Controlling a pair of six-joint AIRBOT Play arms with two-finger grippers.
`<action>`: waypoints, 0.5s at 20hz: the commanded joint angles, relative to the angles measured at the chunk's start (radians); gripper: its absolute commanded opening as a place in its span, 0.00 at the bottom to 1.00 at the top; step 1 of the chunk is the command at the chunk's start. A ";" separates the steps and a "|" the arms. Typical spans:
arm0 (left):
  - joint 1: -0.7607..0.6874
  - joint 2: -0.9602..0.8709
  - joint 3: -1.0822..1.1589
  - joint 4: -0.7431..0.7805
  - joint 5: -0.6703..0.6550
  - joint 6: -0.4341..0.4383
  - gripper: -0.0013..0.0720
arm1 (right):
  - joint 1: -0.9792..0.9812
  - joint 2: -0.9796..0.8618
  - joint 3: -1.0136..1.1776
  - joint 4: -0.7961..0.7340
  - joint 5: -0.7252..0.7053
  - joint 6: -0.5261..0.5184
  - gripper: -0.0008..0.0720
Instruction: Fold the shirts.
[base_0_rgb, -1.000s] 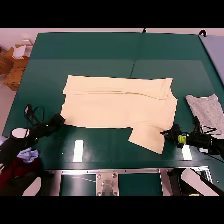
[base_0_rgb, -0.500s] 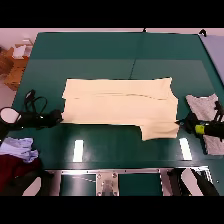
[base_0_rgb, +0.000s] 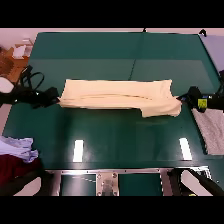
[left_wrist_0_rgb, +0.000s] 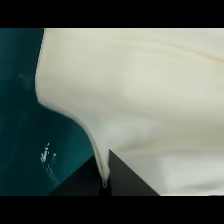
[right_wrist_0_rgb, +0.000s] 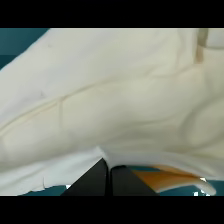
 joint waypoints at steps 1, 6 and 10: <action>0.001 -0.213 0.187 -0.053 0.017 0.042 0.05 | 0.073 -0.234 0.182 0.036 -0.085 0.010 0.03; -0.016 -0.520 0.491 -0.093 0.048 0.047 0.05 | 0.120 -0.594 0.493 0.045 -0.085 0.022 0.03; -0.083 -0.723 0.638 -0.152 0.141 0.127 0.05 | 0.142 -0.816 0.661 0.051 -0.084 0.032 0.03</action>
